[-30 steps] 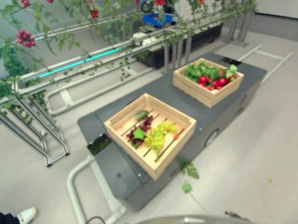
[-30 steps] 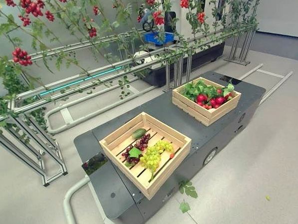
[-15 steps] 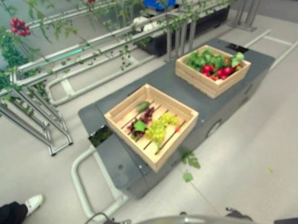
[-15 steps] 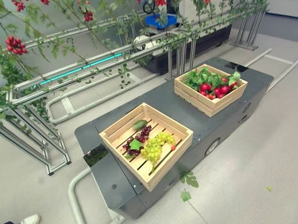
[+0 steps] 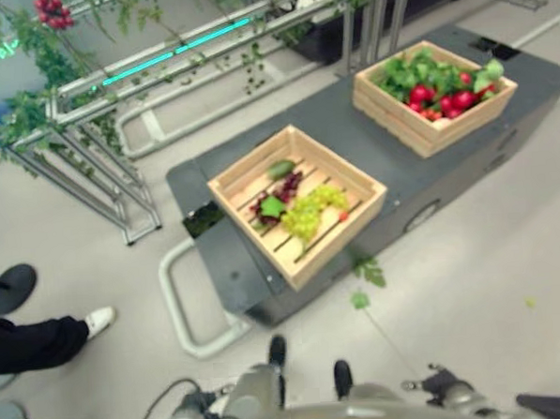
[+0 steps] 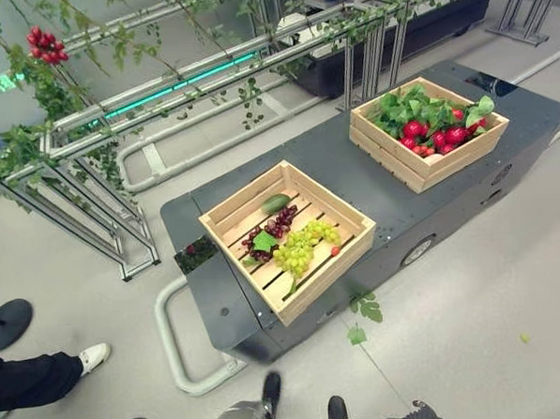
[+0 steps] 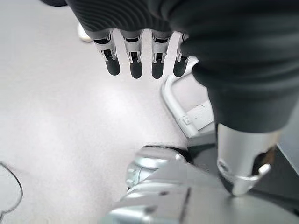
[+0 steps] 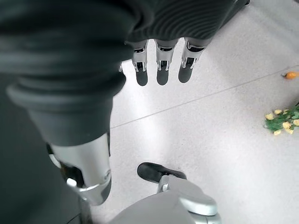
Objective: Pick up the fruits from the basket on one side to the basket on the other side
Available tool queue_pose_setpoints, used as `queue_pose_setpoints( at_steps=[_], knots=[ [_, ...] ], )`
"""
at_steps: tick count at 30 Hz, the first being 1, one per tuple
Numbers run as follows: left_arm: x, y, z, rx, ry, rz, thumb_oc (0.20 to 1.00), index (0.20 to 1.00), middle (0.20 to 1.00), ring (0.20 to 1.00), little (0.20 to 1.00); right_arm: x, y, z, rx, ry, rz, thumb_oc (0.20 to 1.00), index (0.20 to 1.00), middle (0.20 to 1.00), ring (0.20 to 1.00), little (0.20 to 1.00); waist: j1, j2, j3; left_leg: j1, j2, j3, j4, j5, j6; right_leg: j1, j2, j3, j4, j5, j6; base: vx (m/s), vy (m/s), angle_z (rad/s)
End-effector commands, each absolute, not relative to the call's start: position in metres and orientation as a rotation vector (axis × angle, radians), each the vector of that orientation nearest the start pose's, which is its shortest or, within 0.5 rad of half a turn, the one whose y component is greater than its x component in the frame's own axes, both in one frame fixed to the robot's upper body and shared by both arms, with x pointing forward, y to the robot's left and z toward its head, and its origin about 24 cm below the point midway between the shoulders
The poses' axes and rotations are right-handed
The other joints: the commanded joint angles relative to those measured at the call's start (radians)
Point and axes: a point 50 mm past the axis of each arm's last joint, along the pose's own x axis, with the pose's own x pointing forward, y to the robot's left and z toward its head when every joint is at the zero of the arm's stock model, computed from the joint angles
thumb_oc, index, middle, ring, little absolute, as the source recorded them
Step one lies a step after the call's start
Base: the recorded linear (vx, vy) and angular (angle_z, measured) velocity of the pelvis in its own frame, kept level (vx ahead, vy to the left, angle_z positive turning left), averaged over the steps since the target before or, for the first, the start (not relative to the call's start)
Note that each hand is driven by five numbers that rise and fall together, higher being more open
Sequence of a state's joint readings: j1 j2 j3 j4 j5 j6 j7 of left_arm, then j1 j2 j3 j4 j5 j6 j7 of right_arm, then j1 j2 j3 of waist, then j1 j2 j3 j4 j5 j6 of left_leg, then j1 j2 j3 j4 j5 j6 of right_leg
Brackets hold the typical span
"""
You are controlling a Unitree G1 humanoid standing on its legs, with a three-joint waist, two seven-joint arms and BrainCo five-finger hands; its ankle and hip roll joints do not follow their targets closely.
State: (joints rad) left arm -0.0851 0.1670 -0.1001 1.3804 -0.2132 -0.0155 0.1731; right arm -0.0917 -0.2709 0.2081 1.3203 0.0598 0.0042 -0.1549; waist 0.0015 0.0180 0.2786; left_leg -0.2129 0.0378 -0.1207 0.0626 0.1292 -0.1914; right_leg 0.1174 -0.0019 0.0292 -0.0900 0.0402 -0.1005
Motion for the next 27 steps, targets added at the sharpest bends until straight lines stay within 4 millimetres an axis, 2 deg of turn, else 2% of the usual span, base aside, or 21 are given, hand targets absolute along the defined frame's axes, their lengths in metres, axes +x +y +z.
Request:
queue_pose_setpoints(
  at_steps=[1,4,6,10,12,14,15,16,18,19,20,23,27],
  knots=[
    [0.079,0.196,-0.172,0.096,1.293,0.290,1.000,1.000,1.000,1.000,1.000,0.104,-0.250,-0.155,-0.452,1.201,-0.166,1.000,1.000,1.000,1.000,1.000,0.041,-0.023,-0.002,-0.138,0.028,0.029,-0.011,0.039,0.065,0.095,0.034,-0.001,0.003,-0.157,0.144,0.17,0.008,-0.19],
    [0.076,0.198,-0.173,0.098,1.300,0.297,1.000,1.000,1.000,1.000,1.000,0.106,-0.248,-0.155,-0.450,1.195,-0.163,1.000,1.000,1.000,1.000,1.000,0.055,-0.014,-0.005,-0.118,0.042,0.035,-0.031,0.062,0.062,0.110,0.047,0.011,0.003,-0.171,0.141,0.13,0.029,0.02],
    [0.068,0.200,-0.173,0.089,1.313,0.325,1.000,1.000,1.000,1.000,1.000,0.109,-0.244,-0.155,-0.465,1.190,-0.140,1.000,1.000,1.000,1.000,1.000,0.069,0.009,-0.034,-0.038,0.065,0.004,-0.104,0.082,0.058,0.112,0.069,0.043,0.003,-0.193,0.139,0.14,0.086,-0.29],
    [0.072,0.202,-0.172,0.117,1.299,0.318,1.000,1.000,1.000,1.000,1.000,0.111,-0.239,-0.156,-0.454,1.178,-0.133,1.000,1.000,1.000,1.000,1.000,0.066,0.013,-0.054,-0.018,0.090,0.024,-0.121,0.094,0.037,0.110,0.060,0.045,0.003,-0.215,0.143,0.09,0.104,-0.50],
    [0.076,0.203,-0.172,0.120,1.285,0.320,1.000,1.000,1.000,1.000,1.000,0.113,-0.239,-0.155,-0.452,1.171,-0.133,1.000,1.000,1.000,1.000,1.000,0.065,0.013,-0.054,-0.015,0.090,0.022,-0.124,0.090,0.043,0.109,0.057,0.045,0.003,-0.216,0.145,0.08,0.134,0.07],
    [0.080,0.206,-0.170,0.140,1.270,0.323,1.000,1.000,1.000,1.000,1.000,0.116,-0.234,-0.156,-0.433,1.159,-0.133,1.000,1.000,1.000,1.000,1.000,0.064,0.002,-0.060,-0.017,0.081,0.042,-0.116,0.086,0.049,0.110,0.026,0.042,0.003,-0.221,0.163,0.08,0.165,0.03],
    [0.080,0.206,-0.170,0.140,1.270,0.323,1.000,1.000,1.000,1.000,1.000,0.116,-0.234,-0.156,-0.433,1.159,-0.133,1.000,1.000,1.000,1.000,1.000,0.064,0.002,-0.060,-0.017,0.081,0.042,-0.116,0.086,0.049,0.110,0.026,0.042,0.003,-0.221,0.163,0.11,0.175,-0.05],
    [0.084,0.210,-0.169,0.149,1.252,0.332,1.000,1.000,1.000,1.000,1.000,0.118,-0.231,-0.156,-0.436,1.156,-0.118,1.000,1.000,1.000,1.000,1.000,0.067,-0.008,-0.070,-0.013,0.066,0.046,-0.117,0.079,0.065,0.113,0.002,0.047,0.003,-0.221,0.174,0.08,0.120,-0.01],
    [0.086,0.211,-0.168,0.151,1.244,0.336,1.000,1.000,1.000,1.000,1.000,0.119,-0.230,-0.156,-0.432,1.156,-0.114,1.000,1.000,1.000,1.000,1.000,0.069,-0.015,-0.074,-0.011,0.059,0.051,-0.115,0.075,0.072,0.114,-0.011,0.052,0.003,-0.221,0.180,0.11,0.176,-0.04],
    [0.091,0.216,-0.166,0.160,1.222,0.345,1.000,1.000,1.000,1.000,1.000,0.123,-0.226,-0.155,-0.427,1.143,-0.103,1.000,1.000,1.000,1.000,1.000,0.072,-0.033,-0.085,-0.001,0.044,0.062,-0.113,0.062,0.086,0.118,-0.036,0.059,0.003,-0.222,0.193,0.11,0.173,-0.11],
    [0.091,0.216,-0.166,0.161,1.222,0.346,1.000,1.000,1.000,1.000,1.000,0.123,-0.226,-0.155,-0.427,1.143,-0.103,1.000,1.000,1.000,1.000,1.000,0.073,-0.034,-0.085,0.000,0.043,0.063,-0.112,0.062,0.087,0.118,-0.037,0.060,0.003,-0.223,0.193,0.15,0.180,-0.17],
    [0.100,0.225,-0.162,0.191,1.187,0.351,1.000,1.000,1.000,1.000,1.000,0.125,-0.217,-0.157,-0.409,1.135,-0.079,1.000,1.000,1.000,1.000,1.000,0.072,-0.073,-0.103,0.014,0.024,0.077,-0.117,0.036,0.105,0.112,-0.064,0.062,0.003,-0.211,0.212,0.10,0.115,-0.12],
    [0.116,0.229,-0.156,0.193,1.117,0.338,1.000,1.000,1.000,1.000,1.000,0.125,-0.214,-0.157,-0.386,1.130,-0.083,1.000,1.000,1.000,1.000,1.000,0.075,-0.103,-0.125,0.026,-0.006,0.079,-0.120,0.001,0.130,0.090,-0.089,0.071,0.031,-0.207,0.238,0.09,0.112,-0.15]
  ],
)
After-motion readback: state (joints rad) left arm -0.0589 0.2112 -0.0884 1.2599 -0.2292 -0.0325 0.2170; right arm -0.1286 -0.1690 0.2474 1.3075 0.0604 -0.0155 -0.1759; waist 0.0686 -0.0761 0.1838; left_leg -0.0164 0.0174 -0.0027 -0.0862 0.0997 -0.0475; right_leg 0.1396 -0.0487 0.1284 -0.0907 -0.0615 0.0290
